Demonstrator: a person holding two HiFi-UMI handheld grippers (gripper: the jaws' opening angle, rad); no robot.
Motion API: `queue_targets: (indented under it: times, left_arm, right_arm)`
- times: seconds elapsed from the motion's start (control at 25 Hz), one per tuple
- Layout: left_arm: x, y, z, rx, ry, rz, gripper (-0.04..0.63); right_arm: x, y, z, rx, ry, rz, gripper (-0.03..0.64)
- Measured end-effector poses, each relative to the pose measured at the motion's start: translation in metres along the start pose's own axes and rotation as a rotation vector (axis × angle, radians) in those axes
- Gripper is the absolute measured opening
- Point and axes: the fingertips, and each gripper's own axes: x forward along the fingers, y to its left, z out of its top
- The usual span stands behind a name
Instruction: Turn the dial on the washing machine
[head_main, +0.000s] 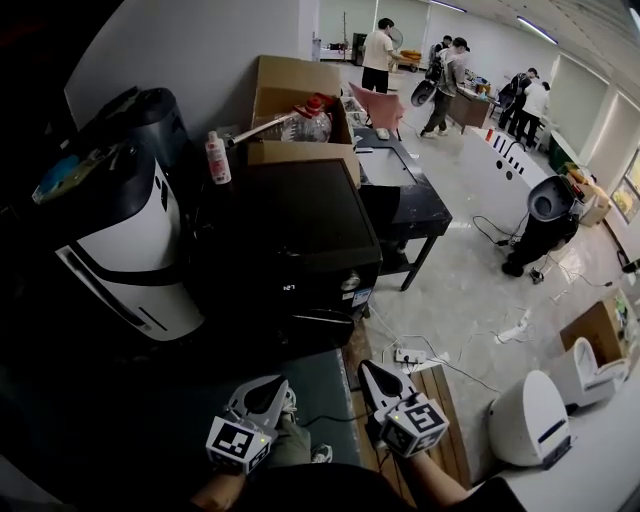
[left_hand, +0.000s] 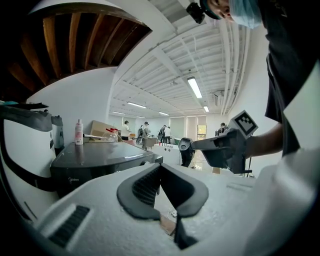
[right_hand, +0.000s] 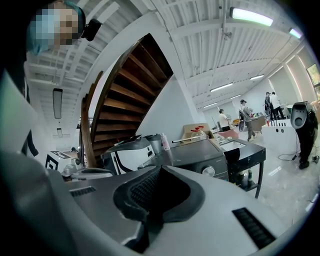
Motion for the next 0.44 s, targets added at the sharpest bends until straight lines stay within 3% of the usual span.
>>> queue_targets:
  times: [0.44]
  left_arm:
    - [-0.0011,0.0017,-0.0032,-0.006,0.013,-0.009,0.006]
  right_arm:
    - [0.0033,0.0056,-0.0054,-0.004,0.036,-0.004,0.000]
